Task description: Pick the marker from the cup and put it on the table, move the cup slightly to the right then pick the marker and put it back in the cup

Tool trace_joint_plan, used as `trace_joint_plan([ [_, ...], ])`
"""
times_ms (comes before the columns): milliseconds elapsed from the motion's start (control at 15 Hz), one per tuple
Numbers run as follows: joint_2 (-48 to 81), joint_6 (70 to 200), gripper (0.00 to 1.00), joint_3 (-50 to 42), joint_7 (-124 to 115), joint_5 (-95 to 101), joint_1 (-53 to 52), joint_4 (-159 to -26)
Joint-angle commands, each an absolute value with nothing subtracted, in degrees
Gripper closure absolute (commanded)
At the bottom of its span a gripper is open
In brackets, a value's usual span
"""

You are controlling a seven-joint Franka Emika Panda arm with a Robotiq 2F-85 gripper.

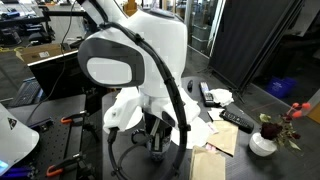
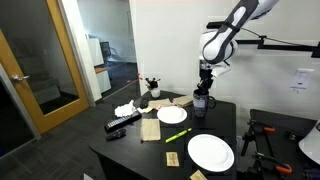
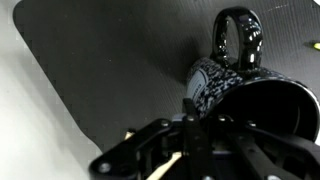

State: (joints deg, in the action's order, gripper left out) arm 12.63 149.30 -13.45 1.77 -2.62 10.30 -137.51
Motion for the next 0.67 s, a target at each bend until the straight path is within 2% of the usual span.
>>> trace_joint_plan([
  [0, 10.4, 147.5, 0.64, -13.9, -0.9, -0.5, 10.7, -138.3],
  [600, 1.6, 143.2, 0.01, -13.5, -0.7, 2.3, 10.5, -139.8],
])
